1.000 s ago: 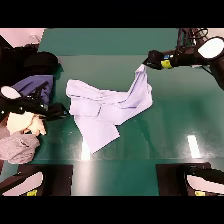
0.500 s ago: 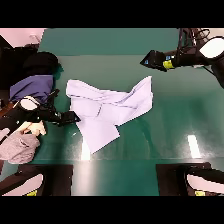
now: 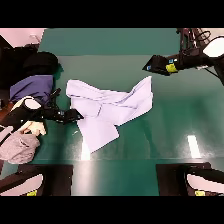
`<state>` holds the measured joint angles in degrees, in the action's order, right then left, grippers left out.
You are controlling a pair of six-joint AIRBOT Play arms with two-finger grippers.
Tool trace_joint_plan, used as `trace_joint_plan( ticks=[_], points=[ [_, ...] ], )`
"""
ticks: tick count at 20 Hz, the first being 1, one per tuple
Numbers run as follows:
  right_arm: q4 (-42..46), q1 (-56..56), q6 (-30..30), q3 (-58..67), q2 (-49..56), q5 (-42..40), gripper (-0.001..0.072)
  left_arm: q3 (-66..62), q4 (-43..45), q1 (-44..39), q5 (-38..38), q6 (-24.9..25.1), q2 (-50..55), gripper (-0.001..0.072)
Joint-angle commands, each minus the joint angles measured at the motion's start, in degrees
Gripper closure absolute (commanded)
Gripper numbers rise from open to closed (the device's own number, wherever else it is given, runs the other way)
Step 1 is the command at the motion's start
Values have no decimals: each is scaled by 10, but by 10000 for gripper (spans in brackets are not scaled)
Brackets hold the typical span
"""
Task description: Fold the shirts.
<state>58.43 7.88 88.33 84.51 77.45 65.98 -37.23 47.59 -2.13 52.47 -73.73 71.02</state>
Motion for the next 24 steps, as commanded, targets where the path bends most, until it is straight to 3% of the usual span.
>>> trace_joint_plan(
  ticks=[1, 3, 7, 14, 17, 19, 20, 22, 24],
  points=[
    [69, -1, 2, -3, 0, 68, 157, -15, -3, 0, -25, 3, 8, 533],
    [115, -2, 11, -24, 0, 100, 157, -33, -5, 0, -24, 7, 8, 681],
    [118, 2, 51, -118, 0, 81, 157, -86, -3, 0, 13, 7, 8, 682],
    [76, 17, 113, -217, 0, -41, 163, -114, -2, 0, 49, 18, 8, 681],
    [76, 17, 113, -238, 0, -57, 213, -114, -2, 0, 53, 18, 8, 681],
    [77, 17, 113, -247, 0, -67, 295, -114, -2, 0, 57, 18, 8, 681],
    [77, 17, 111, -247, 0, -70, 394, -114, -2, 0, 62, 18, 8, 681],
    [77, 17, 97, -247, 0, -76, 676, -114, -2, 0, 71, 18, 8, 681],
    [89, 16, 83, -245, -4, -68, 701, -116, 1, 1, 75, 23, 5, 681]
  ],
)
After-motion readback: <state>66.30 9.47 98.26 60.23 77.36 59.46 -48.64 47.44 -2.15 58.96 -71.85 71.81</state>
